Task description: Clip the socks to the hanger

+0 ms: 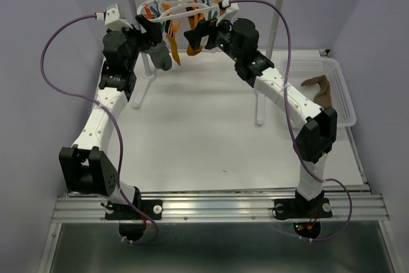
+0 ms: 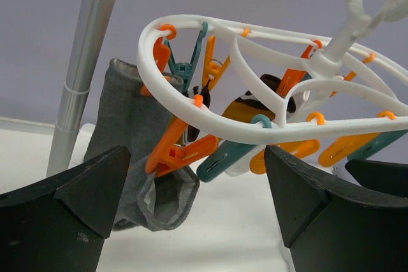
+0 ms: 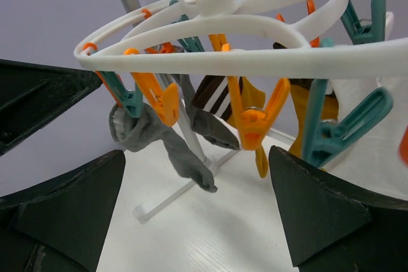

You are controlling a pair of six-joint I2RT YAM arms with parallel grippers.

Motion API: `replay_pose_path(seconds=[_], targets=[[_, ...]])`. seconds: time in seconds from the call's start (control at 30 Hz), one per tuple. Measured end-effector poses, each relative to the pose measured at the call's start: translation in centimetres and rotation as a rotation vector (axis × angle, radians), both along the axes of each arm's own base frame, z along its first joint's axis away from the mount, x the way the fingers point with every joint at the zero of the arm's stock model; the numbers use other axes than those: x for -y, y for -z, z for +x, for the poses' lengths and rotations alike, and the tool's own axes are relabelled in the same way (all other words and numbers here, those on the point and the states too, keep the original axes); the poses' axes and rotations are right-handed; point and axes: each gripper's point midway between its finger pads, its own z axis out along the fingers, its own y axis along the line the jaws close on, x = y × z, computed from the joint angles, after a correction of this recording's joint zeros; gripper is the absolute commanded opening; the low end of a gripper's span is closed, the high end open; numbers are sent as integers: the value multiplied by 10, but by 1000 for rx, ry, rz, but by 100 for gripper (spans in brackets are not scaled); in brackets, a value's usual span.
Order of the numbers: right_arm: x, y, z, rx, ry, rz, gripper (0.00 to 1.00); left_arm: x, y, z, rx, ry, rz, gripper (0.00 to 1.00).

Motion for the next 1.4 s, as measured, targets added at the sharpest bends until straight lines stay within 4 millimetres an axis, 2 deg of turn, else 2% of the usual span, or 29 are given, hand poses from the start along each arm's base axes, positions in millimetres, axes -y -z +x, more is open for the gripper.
replay_pose_path(seconds=[0.3, 0.47, 0.63, 1.03, 1.23, 1.4], targets=[[8, 3, 8, 13, 62, -21, 100, -6, -6, 1, 14, -33, -1, 99], [18, 30, 13, -25, 119, -69, 100, -10, -13, 2, 30, -50, -1, 99], [21, 42, 15, -49, 140, -90, 100, -12, -13, 2, 29, -54, 4, 99], [30, 18, 7, -16, 155, -65, 100, -18, -25, 2, 54, -63, 11, 99], [32, 16, 0, -27, 146, -53, 100, -18, -25, 1, 53, -56, 13, 99], [38, -4, -11, -32, 140, 8, 100, -20, -32, -11, 68, -54, 16, 99]])
